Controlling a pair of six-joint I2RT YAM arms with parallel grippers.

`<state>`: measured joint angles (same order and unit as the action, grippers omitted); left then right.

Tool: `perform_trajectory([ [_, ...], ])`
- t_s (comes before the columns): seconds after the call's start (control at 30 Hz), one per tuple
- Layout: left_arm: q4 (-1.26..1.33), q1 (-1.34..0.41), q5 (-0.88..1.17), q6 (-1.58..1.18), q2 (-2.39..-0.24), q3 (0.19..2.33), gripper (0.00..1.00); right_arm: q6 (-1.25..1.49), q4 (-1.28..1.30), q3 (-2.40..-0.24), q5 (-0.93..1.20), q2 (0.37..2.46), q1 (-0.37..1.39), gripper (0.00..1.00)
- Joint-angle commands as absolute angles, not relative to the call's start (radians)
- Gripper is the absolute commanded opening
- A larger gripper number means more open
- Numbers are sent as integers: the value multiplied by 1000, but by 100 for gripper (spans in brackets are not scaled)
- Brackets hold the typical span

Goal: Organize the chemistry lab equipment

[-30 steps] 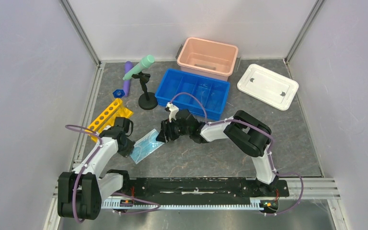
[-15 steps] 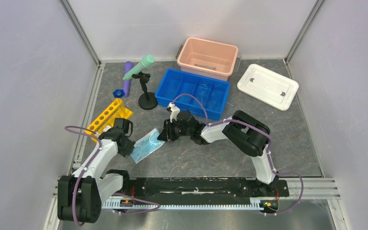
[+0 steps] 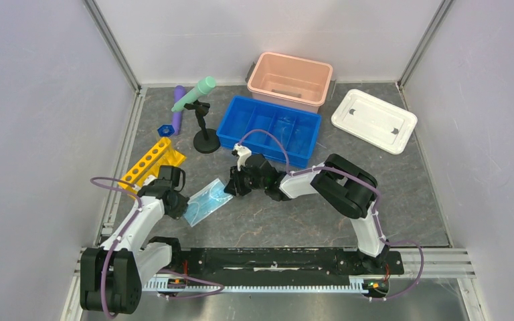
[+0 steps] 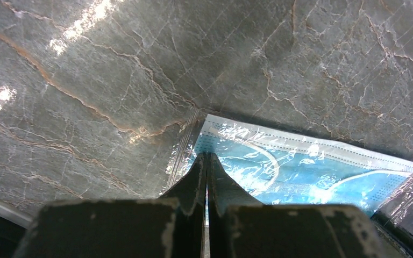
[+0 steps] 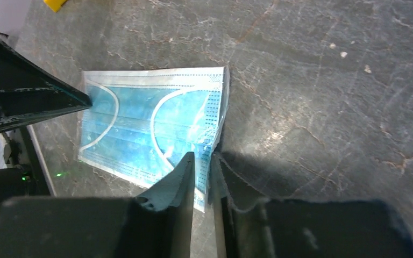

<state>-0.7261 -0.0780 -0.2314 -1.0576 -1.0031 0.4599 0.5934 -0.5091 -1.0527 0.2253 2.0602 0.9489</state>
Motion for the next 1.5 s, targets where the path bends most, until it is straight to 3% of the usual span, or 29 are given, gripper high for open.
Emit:
perform_trajectory([
  [0.0,-699,-75,-216,-1027,-1010,448,2,574,-495,-1045,208,2066,945,14],
  [0.07,-704,-75,-203,-1009,-996,464,2,573,-511,-1029,209,2038,932,2],
  [0.1,-716,-76,-195,-1005,-985,478,3,574,-515,-1020,211,2022,923,0],
  [0.2,-730,-75,-158,-969,-927,532,11,555,-497,-998,242,1952,899,0],
  [0.33,-724,-75,-91,-918,-847,592,34,494,-424,-952,250,1820,871,0],
  [0.5,-642,-75,116,-841,-803,618,47,460,-367,-884,325,1652,796,0],
  [0.53,-604,-75,164,-828,-799,612,52,450,-345,-885,354,1619,779,0],
  [0.6,-502,-77,289,-802,-794,587,88,422,-284,-895,372,1549,749,0],
  [0.63,-454,-77,346,-795,-795,573,99,407,-256,-905,369,1510,734,0],
  [1.0,-241,-84,567,-667,-900,568,100,315,-3,-1190,327,1406,457,0],
  [1.47,-250,-180,645,-461,-966,661,100,539,-155,-1575,331,1736,212,0],
])
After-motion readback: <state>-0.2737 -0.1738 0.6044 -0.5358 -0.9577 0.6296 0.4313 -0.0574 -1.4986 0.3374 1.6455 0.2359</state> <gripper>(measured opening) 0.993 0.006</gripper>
